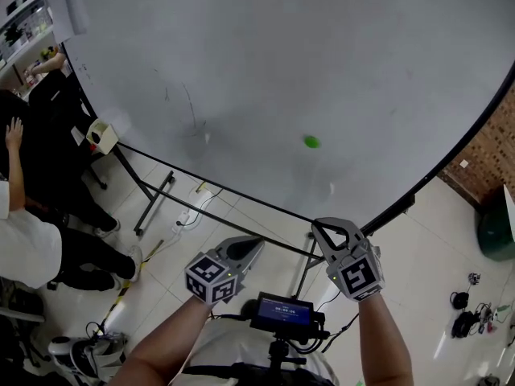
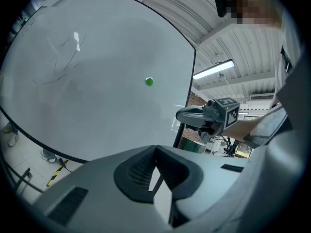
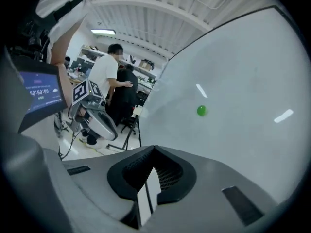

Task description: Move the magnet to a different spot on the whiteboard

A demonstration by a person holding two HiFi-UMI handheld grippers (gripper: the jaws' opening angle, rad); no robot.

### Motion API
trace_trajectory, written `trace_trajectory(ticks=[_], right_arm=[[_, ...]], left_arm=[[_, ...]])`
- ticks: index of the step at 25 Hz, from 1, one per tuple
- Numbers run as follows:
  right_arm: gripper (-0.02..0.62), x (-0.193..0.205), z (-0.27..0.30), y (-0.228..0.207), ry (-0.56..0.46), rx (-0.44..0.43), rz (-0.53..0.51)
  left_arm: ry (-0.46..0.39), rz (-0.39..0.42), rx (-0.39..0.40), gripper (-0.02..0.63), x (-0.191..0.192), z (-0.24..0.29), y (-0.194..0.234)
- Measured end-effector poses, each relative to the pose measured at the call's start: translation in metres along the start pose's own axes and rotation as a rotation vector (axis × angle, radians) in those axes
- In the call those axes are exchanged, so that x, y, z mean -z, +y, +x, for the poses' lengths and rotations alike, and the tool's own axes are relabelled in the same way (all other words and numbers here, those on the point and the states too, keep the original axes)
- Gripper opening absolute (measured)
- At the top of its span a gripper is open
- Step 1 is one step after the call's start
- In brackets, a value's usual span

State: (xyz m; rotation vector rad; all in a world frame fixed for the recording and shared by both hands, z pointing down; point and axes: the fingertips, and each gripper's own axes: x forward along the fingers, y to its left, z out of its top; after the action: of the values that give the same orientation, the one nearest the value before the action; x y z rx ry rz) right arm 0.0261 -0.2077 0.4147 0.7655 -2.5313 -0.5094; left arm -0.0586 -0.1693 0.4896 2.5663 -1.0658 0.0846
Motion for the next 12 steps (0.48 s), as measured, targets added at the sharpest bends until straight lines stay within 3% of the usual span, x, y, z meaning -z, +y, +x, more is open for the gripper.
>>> trace_trajectory(ticks=[5,12], right_arm=[[0.031,0.004,0.012,-0.023,0.022,0.013,-0.165],[0.031,-0.022,0.026,-0.05,0.035,0.061,-0.392]], left_arm=[[-0.023,-0.002,0.046,0.028,-0.016,0.009,0.003],[-0.052,-0.051,0.077,0.028,-0.035,0.003,0.014]])
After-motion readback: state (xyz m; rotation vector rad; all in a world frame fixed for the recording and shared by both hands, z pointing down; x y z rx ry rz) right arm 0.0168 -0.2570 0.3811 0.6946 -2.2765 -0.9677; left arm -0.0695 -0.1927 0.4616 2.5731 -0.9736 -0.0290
